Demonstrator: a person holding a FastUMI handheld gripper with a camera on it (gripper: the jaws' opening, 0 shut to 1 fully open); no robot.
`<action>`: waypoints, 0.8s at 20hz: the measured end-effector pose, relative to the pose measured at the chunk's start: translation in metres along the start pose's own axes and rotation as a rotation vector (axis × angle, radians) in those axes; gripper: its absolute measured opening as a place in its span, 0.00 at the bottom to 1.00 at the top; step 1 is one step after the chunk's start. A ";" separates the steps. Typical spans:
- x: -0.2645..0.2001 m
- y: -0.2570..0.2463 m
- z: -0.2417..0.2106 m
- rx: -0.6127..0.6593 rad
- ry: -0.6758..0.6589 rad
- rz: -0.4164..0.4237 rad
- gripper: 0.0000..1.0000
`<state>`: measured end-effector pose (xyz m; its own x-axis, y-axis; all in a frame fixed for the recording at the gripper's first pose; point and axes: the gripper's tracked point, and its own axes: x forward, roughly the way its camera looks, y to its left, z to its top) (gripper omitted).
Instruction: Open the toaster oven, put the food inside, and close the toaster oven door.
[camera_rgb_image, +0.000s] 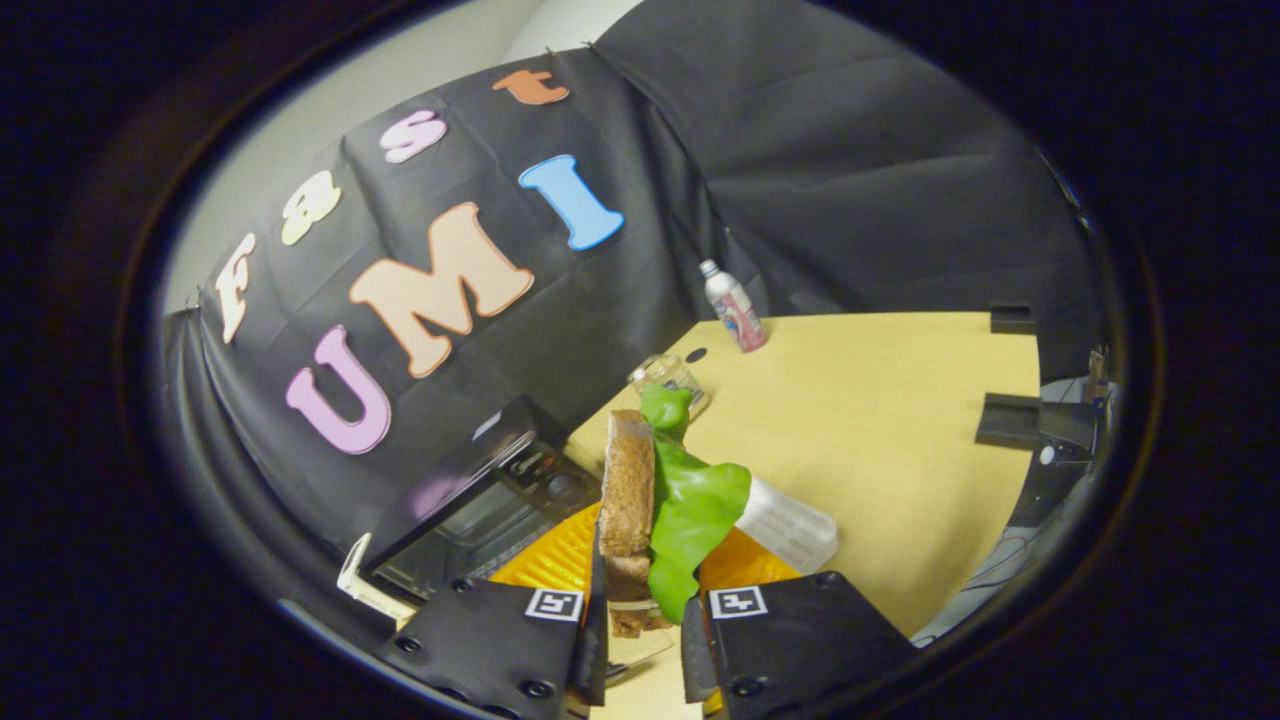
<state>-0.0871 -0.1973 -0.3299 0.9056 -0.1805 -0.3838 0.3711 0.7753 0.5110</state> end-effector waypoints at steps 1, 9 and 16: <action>0.000 0.013 -0.011 0.001 0.022 0.025 0.31; 0.018 0.109 -0.102 0.080 0.182 0.194 0.32; 0.065 0.159 -0.139 0.156 0.255 0.253 0.31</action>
<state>0.0019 -0.0020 -0.3803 0.8997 0.1761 -0.3994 0.1872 0.6710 0.7174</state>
